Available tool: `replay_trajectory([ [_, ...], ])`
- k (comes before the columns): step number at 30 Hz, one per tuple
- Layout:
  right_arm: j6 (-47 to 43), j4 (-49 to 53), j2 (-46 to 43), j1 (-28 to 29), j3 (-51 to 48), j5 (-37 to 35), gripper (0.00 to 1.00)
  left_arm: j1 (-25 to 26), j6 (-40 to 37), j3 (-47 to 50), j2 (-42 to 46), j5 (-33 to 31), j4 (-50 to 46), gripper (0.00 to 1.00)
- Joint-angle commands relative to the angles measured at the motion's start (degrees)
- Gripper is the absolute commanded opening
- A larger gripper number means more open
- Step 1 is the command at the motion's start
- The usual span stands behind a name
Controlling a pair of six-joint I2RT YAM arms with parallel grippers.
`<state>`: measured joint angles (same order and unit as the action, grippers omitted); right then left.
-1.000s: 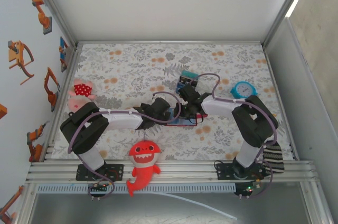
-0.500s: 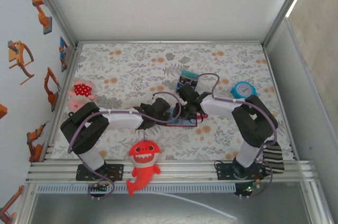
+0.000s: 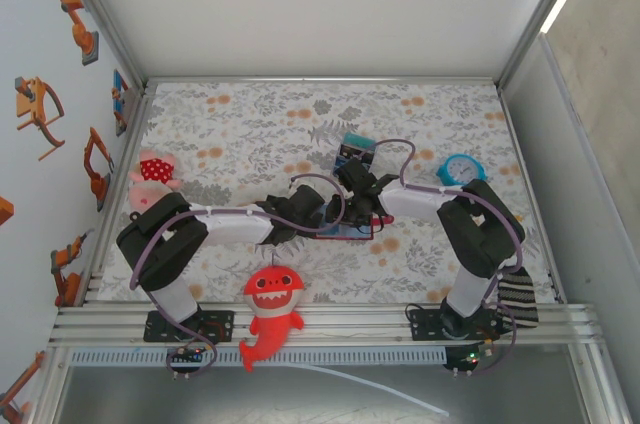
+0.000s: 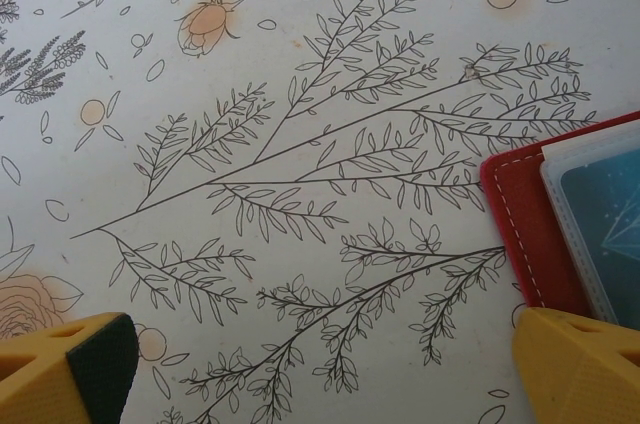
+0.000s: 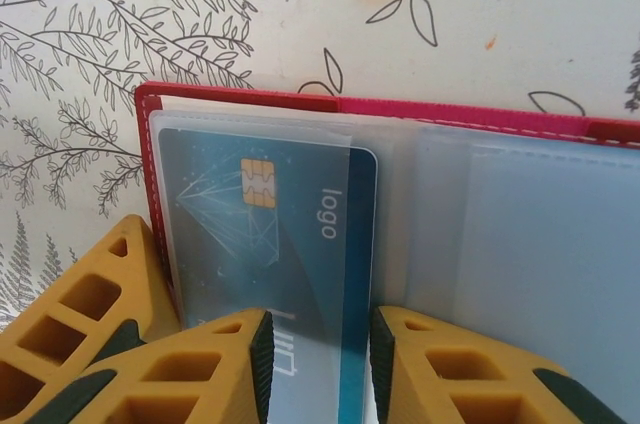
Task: Take the credit cards out of the card holder
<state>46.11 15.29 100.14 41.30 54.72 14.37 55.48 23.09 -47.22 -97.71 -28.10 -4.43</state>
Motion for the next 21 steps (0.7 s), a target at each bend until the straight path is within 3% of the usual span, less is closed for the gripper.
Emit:
replay_trajectory([
  [1,1.5,-3.9,0.4,0.1,-3.3,0.9,0.31,0.3,-0.1,-0.9,-1.6,-0.9,-4.1,0.97],
  [4,2.2,-10.3,-0.9,-0.3,-5.7,4.4,0.23,0.4,-0.1,-1.4,-1.8,-0.9,-4.6,0.97],
  [21,8.0,-31.9,-4.4,-3.6,-15.8,14.6,0.17,0.5,0.9,-3.0,-3.5,-1.5,-7.4,0.97],
])
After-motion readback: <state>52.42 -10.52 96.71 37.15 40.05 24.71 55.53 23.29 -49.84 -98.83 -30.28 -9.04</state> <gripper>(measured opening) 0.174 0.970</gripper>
